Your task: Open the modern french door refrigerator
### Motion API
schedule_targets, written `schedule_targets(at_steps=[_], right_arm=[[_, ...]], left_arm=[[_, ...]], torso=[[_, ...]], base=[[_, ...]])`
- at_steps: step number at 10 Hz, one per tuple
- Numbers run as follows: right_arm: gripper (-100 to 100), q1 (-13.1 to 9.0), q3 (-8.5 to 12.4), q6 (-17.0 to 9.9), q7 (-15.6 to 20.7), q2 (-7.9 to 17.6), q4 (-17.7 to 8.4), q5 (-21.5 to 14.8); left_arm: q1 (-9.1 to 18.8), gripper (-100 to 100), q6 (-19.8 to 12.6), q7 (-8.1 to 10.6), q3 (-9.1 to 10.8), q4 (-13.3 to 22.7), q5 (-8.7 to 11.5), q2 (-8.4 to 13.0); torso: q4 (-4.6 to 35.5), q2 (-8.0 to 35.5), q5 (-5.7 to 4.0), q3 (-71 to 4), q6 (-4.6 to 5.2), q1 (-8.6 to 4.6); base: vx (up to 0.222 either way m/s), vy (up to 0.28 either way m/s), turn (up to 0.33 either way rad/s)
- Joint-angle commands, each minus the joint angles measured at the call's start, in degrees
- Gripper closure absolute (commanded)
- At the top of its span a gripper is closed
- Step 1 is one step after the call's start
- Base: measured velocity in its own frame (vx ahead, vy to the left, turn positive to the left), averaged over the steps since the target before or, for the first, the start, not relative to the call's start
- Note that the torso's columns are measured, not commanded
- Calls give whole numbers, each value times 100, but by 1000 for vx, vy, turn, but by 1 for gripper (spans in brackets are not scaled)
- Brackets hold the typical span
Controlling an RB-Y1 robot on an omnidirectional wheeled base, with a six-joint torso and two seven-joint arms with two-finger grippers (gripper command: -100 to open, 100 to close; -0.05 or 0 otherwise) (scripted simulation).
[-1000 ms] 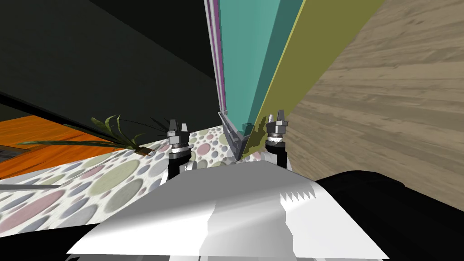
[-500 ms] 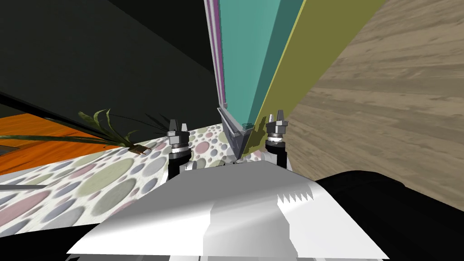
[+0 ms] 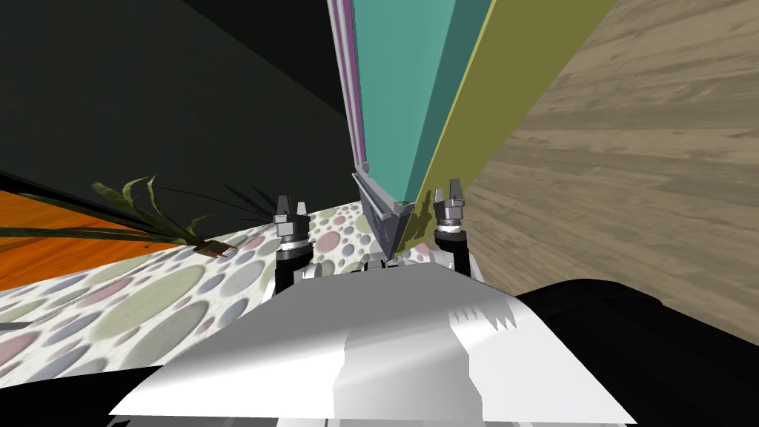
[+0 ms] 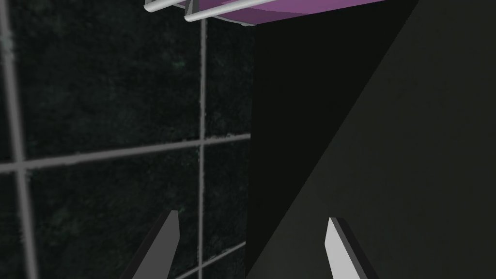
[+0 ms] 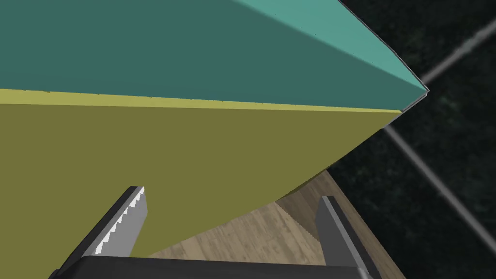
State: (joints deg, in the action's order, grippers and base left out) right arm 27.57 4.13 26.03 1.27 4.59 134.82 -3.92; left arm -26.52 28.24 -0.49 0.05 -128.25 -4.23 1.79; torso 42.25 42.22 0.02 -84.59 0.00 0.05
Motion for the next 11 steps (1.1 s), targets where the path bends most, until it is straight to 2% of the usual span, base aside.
schedule_targets(at_steps=[1, 2, 4, 7, 8, 9, 10, 11], right_arm=[[-100, -41, 89, 231, 441, 308, -203, -347], [-100, -41, 89, 231, 486, 308, -203, -347], [-100, -76, 165, 455, 865, 449, -401, -692], [-100, -97, 206, 580, 1217, 498, -511, -882], [-100, -119, 249, 714, 1437, 536, -628, -1083], [-100, -119, 249, 714, 1493, 536, -628, -1083], [-100, -143, 293, 854, 1715, 566, -751, -1292], [-100, -143, 293, 854, 1784, 566, -751, -1292]], left_arm=[[0, 0, 0, 0, 0, 0, 0, 0], [0, 0, 0, 0, 0, 0, 0, 0], [0, 0, 0, 0, 0, 0, 0, 0], [0, 0, 0, 0, 0, 0, 0, 0], [1, 0, 0, 0, 0, 0, 0, 0], [0, 0, 0, 0, 0, 0, 0, 0], [1, 0, 0, 0, 0, 0, 0, 0], [0, 0, 0, 0, 0, 0, 0, 0]], torso=[[1, -1, -1, -2, 0, -1], [1, 1, -1, -2, -1, -1], [5, 12, -3, 6, 0, -10], [4, 8, -1, 3, 1, -3], [4, 9, -1, 4, -2, -5], [3, 7, -2, 2, 1, -6], [4, 8, -2, 3, -2, -6], [3, 3, -2, 0, 1, -5]], base=[[56, 58, -153], [35, 39, -58], [41, 40, -154], [33, 43, -95], [32, 42, -159], [26, 38, -68], [41, 41, -121], [32, 37, -89]])
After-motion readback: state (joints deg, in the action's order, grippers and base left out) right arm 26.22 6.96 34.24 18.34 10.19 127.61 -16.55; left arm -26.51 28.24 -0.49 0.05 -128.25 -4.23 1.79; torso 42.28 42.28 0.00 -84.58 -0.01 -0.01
